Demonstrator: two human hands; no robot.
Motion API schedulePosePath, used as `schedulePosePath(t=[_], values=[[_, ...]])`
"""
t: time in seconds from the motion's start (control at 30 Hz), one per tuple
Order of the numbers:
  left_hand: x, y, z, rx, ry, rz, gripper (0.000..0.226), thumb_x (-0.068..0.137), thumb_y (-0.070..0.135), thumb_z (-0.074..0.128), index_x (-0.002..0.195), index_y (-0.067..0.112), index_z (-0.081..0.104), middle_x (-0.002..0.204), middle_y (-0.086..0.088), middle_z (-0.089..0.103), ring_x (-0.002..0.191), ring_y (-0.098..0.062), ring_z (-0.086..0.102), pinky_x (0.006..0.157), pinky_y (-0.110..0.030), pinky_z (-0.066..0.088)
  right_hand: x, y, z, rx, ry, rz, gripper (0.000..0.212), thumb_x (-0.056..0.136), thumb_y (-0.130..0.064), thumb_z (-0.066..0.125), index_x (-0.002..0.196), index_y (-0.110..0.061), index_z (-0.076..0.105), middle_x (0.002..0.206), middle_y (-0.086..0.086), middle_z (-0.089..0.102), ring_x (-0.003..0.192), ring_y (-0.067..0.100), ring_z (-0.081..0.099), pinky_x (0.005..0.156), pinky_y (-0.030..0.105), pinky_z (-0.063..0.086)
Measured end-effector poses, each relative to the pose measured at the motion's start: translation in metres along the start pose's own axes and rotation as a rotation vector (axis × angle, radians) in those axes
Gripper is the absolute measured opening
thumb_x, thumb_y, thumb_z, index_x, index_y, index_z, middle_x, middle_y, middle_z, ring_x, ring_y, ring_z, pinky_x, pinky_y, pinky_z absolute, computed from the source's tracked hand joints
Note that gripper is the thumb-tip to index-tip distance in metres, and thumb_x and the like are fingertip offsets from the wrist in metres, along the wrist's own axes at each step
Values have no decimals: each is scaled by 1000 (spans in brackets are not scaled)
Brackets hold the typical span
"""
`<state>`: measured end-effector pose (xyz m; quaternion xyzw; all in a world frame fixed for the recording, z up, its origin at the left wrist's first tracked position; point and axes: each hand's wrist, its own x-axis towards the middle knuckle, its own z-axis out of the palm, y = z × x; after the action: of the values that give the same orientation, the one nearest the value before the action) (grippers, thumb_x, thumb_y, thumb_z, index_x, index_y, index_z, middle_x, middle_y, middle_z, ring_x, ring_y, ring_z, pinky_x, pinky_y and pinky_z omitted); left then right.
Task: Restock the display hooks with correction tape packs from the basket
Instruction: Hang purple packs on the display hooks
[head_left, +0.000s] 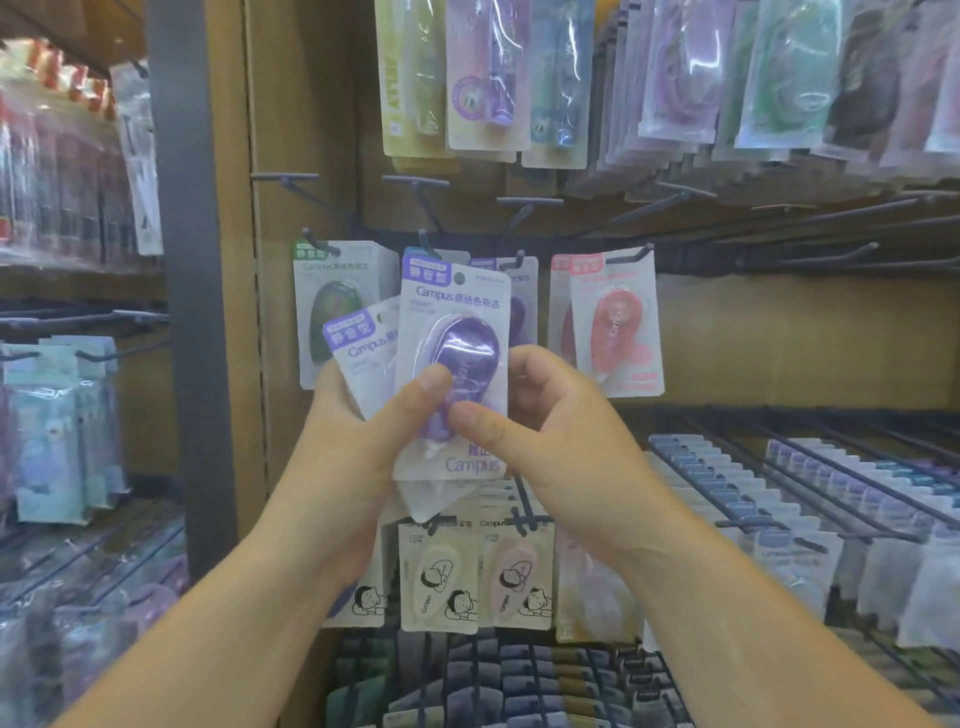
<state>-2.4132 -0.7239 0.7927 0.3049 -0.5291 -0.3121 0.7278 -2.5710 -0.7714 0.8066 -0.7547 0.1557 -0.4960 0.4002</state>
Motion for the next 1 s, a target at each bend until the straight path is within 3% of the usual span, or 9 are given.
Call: schedulePosePath(t=[0.1, 0.3, 0.5, 0.6, 0.67, 0.7, 0.8, 0.87, 1.0], values=[[0, -2, -6, -17, 16, -60, 62, 79, 44, 73, 138, 31, 57, 122, -1, 78, 105, -28, 78, 70, -43, 63, 1, 5, 0, 97, -3, 56, 28, 91, -18, 75, 116, -15, 63, 105, 2, 78, 97, 21, 76, 80, 38, 62], [2, -5, -14, 44, -9, -78, 64, 76, 32, 76, 138, 31, 57, 121, 2, 78, 105, -26, 78, 72, -44, 64, 6, 8, -4, 169, 8, 93, 26, 97, -15, 67, 122, -15, 58, 104, 3, 78, 93, 21, 77, 74, 34, 62], [6, -10, -15, 75, 88, -59, 53, 77, 33, 76, 128, 33, 62, 118, 3, 79, 100, -26, 79, 75, -50, 64, 9, 14, -7, 234, 55, 66, 27, 101, -14, 62, 126, -16, 53, 119, 8, 74, 108, 29, 73, 91, 55, 59], [7, -12, -12, 88, 137, -42, 43, 90, 23, 79, 129, 29, 61, 115, 1, 79, 100, -29, 79, 78, -53, 64, 9, 13, -12, 240, 92, 20, 25, 101, -9, 61, 124, -14, 53, 120, 10, 73, 108, 25, 73, 85, 41, 61], [7, -12, -13, 97, 175, -18, 44, 90, 23, 78, 130, 28, 60, 116, 1, 79, 103, -29, 78, 86, -56, 61, 9, 10, -16, 218, 133, -18, 24, 101, -6, 59, 124, -14, 54, 115, 4, 75, 102, 18, 74, 76, 25, 59], [8, -12, -13, 102, 193, -6, 50, 86, 25, 79, 132, 28, 60, 118, 1, 78, 105, -29, 77, 89, -56, 60, 10, 10, -18, 211, 149, -28, 24, 102, -6, 58, 124, -15, 54, 112, -1, 76, 99, 15, 74, 73, 26, 60], [9, -10, -17, 125, 223, 17, 48, 91, 24, 80, 134, 28, 59, 119, 1, 77, 105, -28, 77, 84, -50, 59, 13, 10, -22, 168, 162, -17, 24, 103, -10, 56, 126, -18, 53, 101, -18, 75, 88, 10, 74, 61, 34, 62], [9, -8, -19, 132, 228, 20, 40, 96, 21, 72, 133, 29, 58, 118, 2, 77, 102, -26, 78, 80, -48, 60, 17, 10, -22, 115, 182, -25, 25, 104, -12, 56, 127, -21, 53, 98, -24, 73, 87, 6, 73, 62, 36, 63], [9, -7, -21, 156, 242, 17, 40, 97, 22, 71, 134, 30, 58, 118, 3, 77, 102, -26, 78, 76, -46, 59, 24, 15, -21, 75, 237, 0, 21, 103, -15, 57, 120, -27, 56, 102, -17, 74, 89, 9, 75, 71, 43, 65]])
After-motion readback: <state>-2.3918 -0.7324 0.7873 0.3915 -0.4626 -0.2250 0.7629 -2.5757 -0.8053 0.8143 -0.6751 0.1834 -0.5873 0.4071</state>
